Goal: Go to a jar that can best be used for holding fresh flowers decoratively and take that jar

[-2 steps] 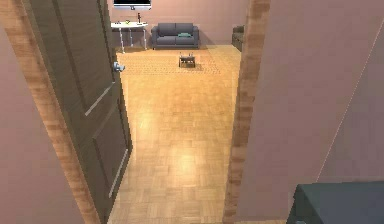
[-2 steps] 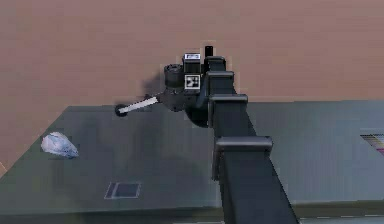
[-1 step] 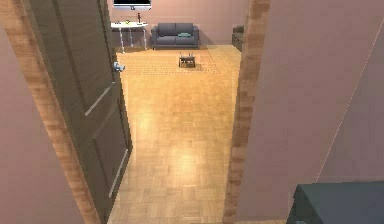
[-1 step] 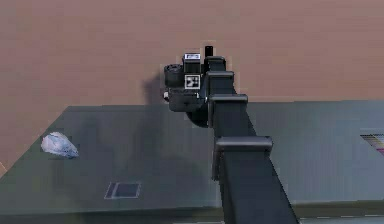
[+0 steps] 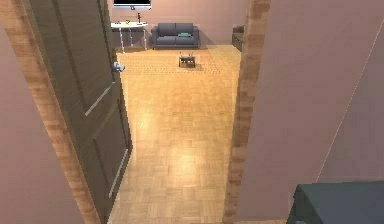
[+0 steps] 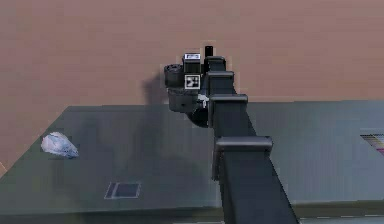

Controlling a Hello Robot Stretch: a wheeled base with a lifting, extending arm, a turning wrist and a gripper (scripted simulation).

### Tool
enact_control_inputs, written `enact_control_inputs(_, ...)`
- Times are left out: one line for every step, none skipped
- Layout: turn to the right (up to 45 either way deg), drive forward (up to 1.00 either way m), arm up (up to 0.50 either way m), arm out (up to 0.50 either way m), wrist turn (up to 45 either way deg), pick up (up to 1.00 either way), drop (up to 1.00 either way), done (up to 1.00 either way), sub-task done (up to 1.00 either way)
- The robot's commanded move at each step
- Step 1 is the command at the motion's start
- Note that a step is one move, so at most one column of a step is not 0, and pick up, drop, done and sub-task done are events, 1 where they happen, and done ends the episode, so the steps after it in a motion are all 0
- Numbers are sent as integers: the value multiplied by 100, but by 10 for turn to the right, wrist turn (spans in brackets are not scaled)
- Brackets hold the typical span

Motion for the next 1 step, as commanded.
enact_control_inputs(0, 0, 0, 0, 0, 100, 0, 0, 0)
